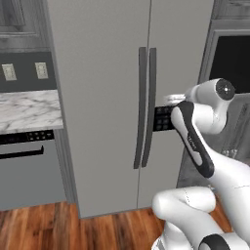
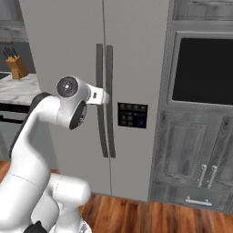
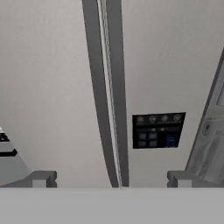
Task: Take the donuts from the fridge and place them on the empty tray on the dining counter.
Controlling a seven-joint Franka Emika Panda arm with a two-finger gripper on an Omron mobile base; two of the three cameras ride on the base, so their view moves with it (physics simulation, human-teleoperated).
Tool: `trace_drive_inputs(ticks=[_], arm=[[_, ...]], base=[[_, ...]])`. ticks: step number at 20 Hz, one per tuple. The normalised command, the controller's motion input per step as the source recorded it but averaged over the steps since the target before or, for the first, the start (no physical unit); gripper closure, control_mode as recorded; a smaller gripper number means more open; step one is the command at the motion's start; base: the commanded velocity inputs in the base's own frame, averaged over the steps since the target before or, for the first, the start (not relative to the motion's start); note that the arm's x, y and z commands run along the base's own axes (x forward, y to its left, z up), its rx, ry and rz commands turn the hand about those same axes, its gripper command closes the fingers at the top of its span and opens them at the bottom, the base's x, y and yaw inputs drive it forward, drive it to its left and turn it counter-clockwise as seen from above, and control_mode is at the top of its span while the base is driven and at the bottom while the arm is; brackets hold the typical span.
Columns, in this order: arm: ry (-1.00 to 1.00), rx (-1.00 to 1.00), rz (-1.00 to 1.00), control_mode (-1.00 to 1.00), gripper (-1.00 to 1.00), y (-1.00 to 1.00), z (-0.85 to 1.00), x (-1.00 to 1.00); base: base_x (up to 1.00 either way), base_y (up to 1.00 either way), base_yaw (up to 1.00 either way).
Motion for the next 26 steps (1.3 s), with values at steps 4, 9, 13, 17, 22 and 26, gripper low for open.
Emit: trace_drive_inputs(ticks=[4,9,13,17,22,26], arm=[[-0.02,0.0,0.0,-1.0,-1.0,0.0,-0.14,0.49],[0.08,0.0,0.0,-1.0,-1.0,0.0,0.0,0.49],[0.0,0.0,0.0,-1.0,-1.0,0.0,0.0,0.35],[0.0,0.0,0.0,-1.0,-1.0,0.0,-0.14,0.26],[0.01,0.0,0.01,-1.0,-1.0,-0.01,-0.23,0.34],[0.04,0.0,0.03,-1.0,-1.0,-0.12,-0.14,0.46]], base=[[0.0,0.0,0.0],[0.0,0.0,0.0],[0.0,0.0,0.0],[0.0,0.0,0.0],[0.0,0.0,0.0],[0.0,0.0,0.0]])
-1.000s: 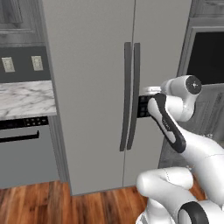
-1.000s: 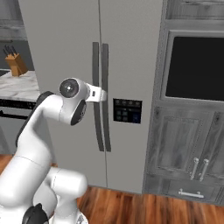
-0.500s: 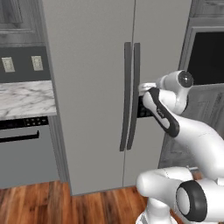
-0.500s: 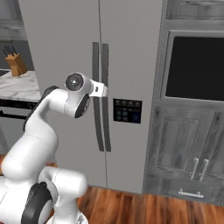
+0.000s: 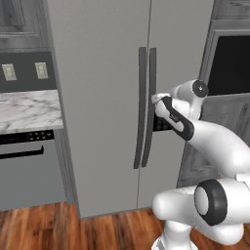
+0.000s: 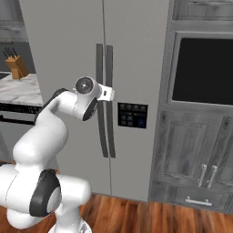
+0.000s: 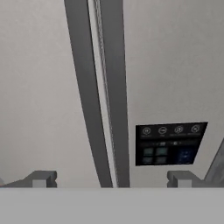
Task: Take the donuts from the fridge and place them on the empty tray on the dining counter.
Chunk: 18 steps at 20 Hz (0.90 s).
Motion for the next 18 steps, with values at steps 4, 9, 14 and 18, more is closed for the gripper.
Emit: trace_drive_inputs(ticks=[4,9,14,18], arm=[[0.05,0.0,0.02,-1.0,-1.0,-0.14,-0.07,0.45],[0.0,0.0,0.03,-1.0,-1.0,-0.02,-0.16,0.6],[-0.06,0.0,0.01,-1.0,-1.0,0.0,-0.27,0.56],[-0.04,0.0,0.0,-1.0,-1.0,-0.08,-0.21,0.51]], base=[[0.0,0.0,0.0],[0.0,0.0,0.0],[0.0,0.0,0.0],[0.0,0.0,0.0]])
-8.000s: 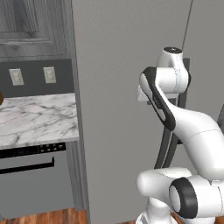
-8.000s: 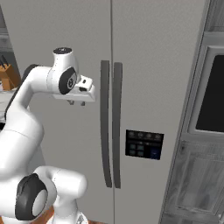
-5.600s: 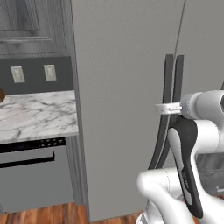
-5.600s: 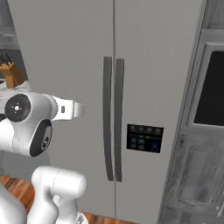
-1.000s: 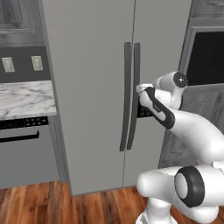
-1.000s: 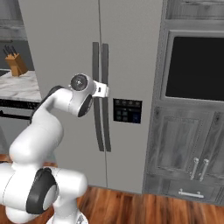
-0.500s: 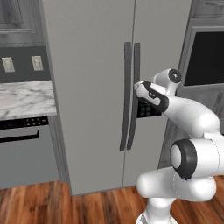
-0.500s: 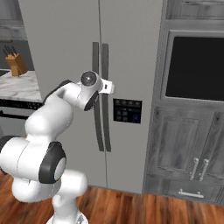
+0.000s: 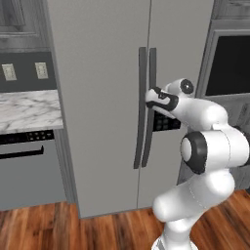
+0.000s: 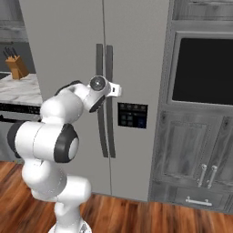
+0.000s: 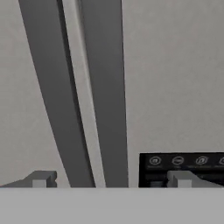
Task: Take the donuts from the fridge and place them on the empty tray on the dining counter.
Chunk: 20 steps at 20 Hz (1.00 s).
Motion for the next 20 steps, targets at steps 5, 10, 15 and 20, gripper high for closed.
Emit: trace_drive_inputs(ticks=[5,10,15,20], arm=[[-0.03,0.0,0.0,-1.0,-1.0,-0.08,-0.19,0.58],[-0.04,0.0,0.0,-1.0,-1.0,-0.15,-0.2,0.57],[-0.05,0.0,0.0,-1.0,-1.0,-0.14,-0.25,0.64],[-0.08,0.0,0.0,-1.0,-1.0,-0.01,-0.36,0.74]], base=[[0.0,0.0,0.0],[0.0,0.0,0.0],[0.0,0.0,0.0],[0.0,0.0,0.0]])
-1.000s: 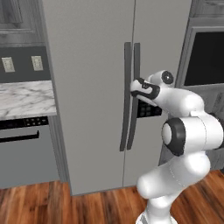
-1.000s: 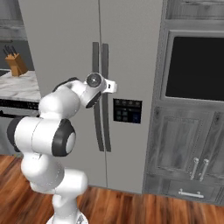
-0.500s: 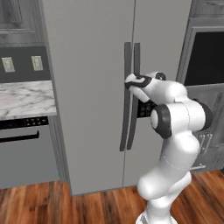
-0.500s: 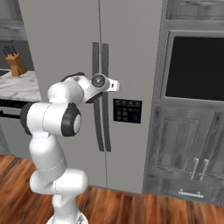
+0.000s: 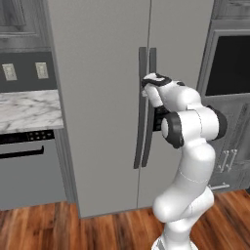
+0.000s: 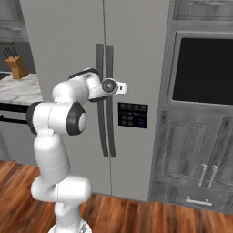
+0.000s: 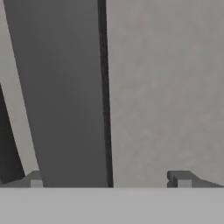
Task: Take the donuts from the fridge and place them on the empty tray on the dining counter.
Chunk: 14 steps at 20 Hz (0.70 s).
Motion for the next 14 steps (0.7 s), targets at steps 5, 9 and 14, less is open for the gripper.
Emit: trace_drive_inputs(ticks=[5,9,14], arm=[[-0.05,0.0,0.0,-1.0,1.0,0.0,-0.27,0.65],[0.0,0.0,0.0,-1.0,1.0,0.0,0.0,0.0],[0.0,0.0,0.0,-1.0,1.0,0.0,0.26,-0.5]], base=[[0.0,0.0,0.0],[0.0,0.0,0.0],[0.0,0.0,0.0]])
